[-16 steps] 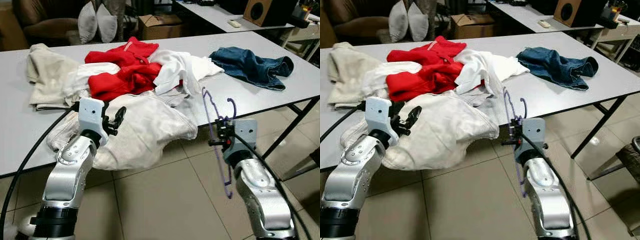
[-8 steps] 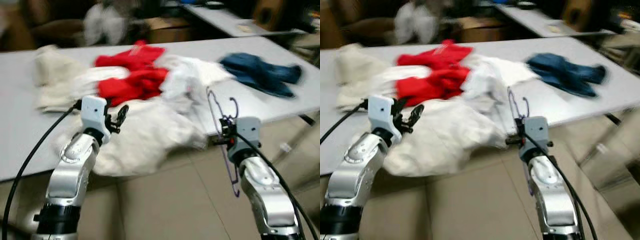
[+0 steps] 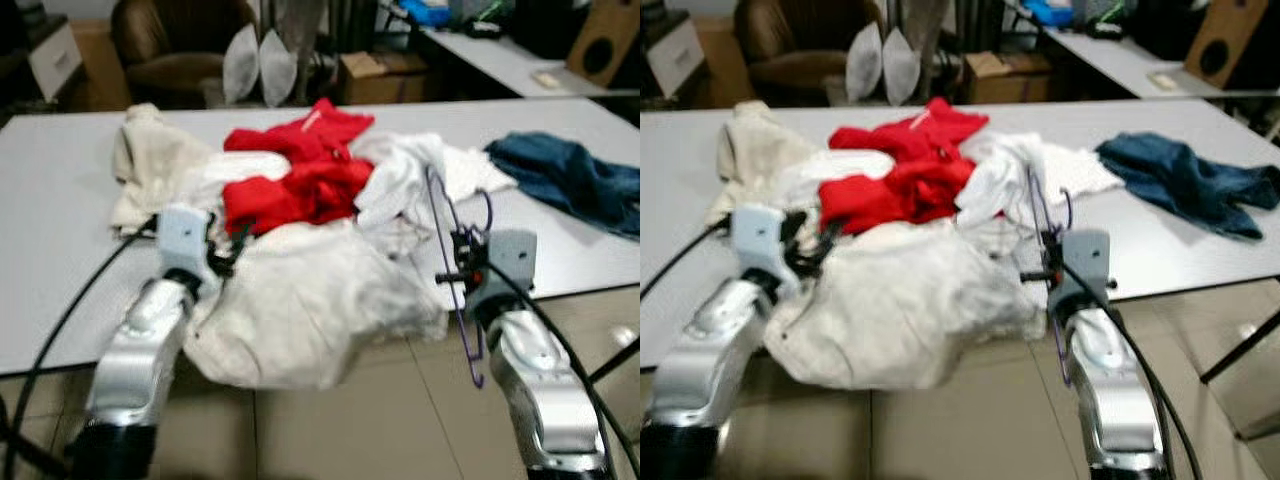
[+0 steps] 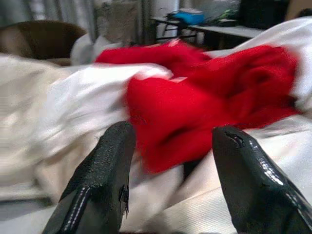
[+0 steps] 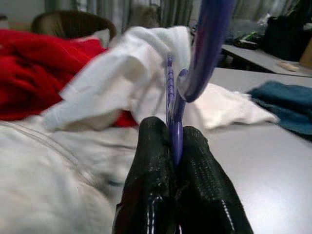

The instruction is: Hang hanger

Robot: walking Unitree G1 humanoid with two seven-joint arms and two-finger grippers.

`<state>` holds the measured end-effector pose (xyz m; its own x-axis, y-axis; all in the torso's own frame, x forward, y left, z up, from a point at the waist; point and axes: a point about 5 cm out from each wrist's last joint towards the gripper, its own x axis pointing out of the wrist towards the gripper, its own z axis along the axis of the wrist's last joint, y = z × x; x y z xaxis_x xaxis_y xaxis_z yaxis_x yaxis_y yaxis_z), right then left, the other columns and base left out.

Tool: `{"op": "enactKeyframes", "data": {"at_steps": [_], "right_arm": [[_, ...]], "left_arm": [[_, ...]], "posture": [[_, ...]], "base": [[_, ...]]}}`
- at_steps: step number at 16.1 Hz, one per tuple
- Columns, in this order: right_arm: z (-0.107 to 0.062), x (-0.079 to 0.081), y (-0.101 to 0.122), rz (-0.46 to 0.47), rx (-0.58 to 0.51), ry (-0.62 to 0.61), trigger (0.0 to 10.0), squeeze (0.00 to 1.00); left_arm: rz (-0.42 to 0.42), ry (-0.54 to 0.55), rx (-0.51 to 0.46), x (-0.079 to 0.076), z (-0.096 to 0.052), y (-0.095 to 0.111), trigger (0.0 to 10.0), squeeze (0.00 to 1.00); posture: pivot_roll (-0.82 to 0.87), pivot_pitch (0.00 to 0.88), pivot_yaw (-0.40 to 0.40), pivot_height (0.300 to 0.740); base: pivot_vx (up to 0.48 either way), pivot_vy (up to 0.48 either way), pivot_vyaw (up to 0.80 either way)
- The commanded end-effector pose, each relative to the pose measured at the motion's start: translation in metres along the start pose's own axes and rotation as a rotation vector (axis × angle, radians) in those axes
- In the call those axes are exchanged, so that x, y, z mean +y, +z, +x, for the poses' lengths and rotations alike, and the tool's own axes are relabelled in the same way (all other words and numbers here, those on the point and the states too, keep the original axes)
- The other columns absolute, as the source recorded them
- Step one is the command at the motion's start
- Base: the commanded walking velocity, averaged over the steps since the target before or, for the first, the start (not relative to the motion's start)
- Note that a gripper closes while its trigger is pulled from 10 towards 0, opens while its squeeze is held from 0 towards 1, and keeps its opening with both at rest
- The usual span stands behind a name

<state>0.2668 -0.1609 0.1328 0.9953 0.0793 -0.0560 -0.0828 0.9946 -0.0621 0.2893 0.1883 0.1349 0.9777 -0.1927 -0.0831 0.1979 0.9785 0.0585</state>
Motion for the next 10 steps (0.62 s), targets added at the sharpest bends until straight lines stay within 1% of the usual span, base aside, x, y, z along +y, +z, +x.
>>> {"op": "enactKeyframes", "data": {"at_steps": [1, 3, 4, 5, 7, 8, 9, 10], "right_arm": [[-0.003, -0.002, 0.008, 0.006, -0.041, -0.001, 10.0, 0.00], [-0.011, -0.006, 0.016, 0.036, -0.108, -0.066, 10.0, 0.00], [-0.016, -0.006, 0.017, 0.036, -0.123, -0.083, 10.0, 0.00], [-0.020, -0.004, 0.016, 0.050, -0.126, -0.095, 10.0, 0.00], [-0.021, -0.001, 0.021, 0.050, -0.163, -0.082, 10.0, 0.00], [-0.019, -0.002, 0.026, 0.049, -0.192, -0.085, 10.0, 0.00], [-0.017, -0.001, 0.030, 0.048, -0.216, -0.059, 10.0, 0.00], [-0.015, 0.001, 0.031, 0.040, -0.218, -0.018, 10.0, 0.00]], "left_arm": [[-0.011, -0.018, 0.004, -0.003, -0.002, -0.003, 10.0, 0.00], [-0.022, -0.028, -0.004, -0.006, -0.010, -0.008, 10.0, 0.00], [-0.034, -0.014, -0.010, -0.006, -0.014, -0.011, 10.0, 0.00], [-0.071, 0.028, -0.021, -0.001, -0.018, -0.011, 10.0, 0.00], [-0.076, 0.080, -0.029, 0.010, -0.025, -0.013, 10.0, 0.00], [-0.087, 0.077, -0.024, 0.014, -0.027, -0.014, 10.0, 0.62], [-0.093, 0.078, -0.012, 0.019, -0.028, -0.014, 10.0, 1.00], [-0.077, 0.112, 0.012, 0.027, -0.029, -0.014, 10.0, 1.00]], "posture": [[-0.16, 0.000, -0.046, 0.740], [-0.17, 0.000, -0.056, 0.740], [-0.17, 0.000, -0.060, 0.740], [-0.17, 0.000, -0.069, 0.740], [-0.16, 0.000, -0.075, 0.740], [-0.16, 0.000, -0.075, 0.740], [-0.16, 0.000, -0.074, 0.740], [-0.16, 0.000, -0.074, 0.740]], "base": [[0.000, 0.000, 0.00], [0.000, 0.000, 0.00], [0.000, 0.000, 0.00], [0.000, 0.000, 0.00], [0.000, 0.000, 0.00], [0.000, 0.000, 0.00], [0.000, 0.000, 0.00], [0.000, 0.000, 0.00]]}}
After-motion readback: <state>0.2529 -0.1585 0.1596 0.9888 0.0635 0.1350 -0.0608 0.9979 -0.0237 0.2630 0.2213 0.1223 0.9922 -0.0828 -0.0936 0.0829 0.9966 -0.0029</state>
